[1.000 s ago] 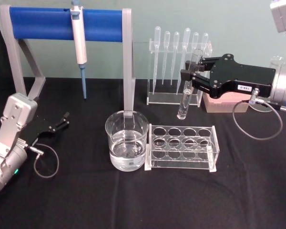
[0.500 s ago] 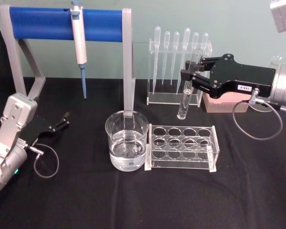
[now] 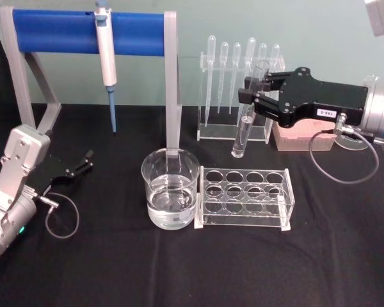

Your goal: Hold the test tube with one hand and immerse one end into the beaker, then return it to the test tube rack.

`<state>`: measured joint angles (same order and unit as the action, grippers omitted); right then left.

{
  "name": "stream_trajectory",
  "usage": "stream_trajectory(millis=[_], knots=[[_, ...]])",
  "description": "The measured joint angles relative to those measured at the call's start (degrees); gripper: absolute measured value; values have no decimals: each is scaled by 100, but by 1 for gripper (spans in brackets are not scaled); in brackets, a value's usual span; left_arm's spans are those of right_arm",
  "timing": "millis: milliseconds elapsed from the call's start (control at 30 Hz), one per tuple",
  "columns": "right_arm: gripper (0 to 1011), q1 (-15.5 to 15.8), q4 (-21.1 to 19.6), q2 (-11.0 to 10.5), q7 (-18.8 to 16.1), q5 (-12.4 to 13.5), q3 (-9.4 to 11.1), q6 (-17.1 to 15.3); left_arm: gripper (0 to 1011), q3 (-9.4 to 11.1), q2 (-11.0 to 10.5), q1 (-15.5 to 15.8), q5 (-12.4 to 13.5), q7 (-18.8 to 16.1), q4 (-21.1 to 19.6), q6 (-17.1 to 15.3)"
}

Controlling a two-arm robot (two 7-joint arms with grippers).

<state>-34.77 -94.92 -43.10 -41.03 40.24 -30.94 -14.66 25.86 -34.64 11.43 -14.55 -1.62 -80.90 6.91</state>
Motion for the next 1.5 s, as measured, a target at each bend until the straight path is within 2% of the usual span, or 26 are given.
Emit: stream_trajectory(millis=[300, 433, 533, 767, 1067, 1500], knots=[[234, -459, 53, 227, -194, 110, -240, -113, 1000, 0, 0, 0, 0, 0, 0, 0], [234, -684, 149, 420, -251, 96, -435, -156, 1000, 0, 0, 0, 0, 0, 0, 0], [234, -897, 318, 654, -311, 40, -666, -175, 1000, 0, 0, 0, 0, 0, 0, 0], [234, -1148, 713, 972, -363, -65, -1012, -148, 1000, 0, 0, 0, 0, 0, 0, 0], [234, -1176, 1032, 1124, -428, -123, -1280, -55, 1000, 0, 0, 0, 0, 0, 0, 0], [234, -813, 1264, 1160, -415, -256, -1458, 166, 1000, 0, 0, 0, 0, 0, 0, 0]])
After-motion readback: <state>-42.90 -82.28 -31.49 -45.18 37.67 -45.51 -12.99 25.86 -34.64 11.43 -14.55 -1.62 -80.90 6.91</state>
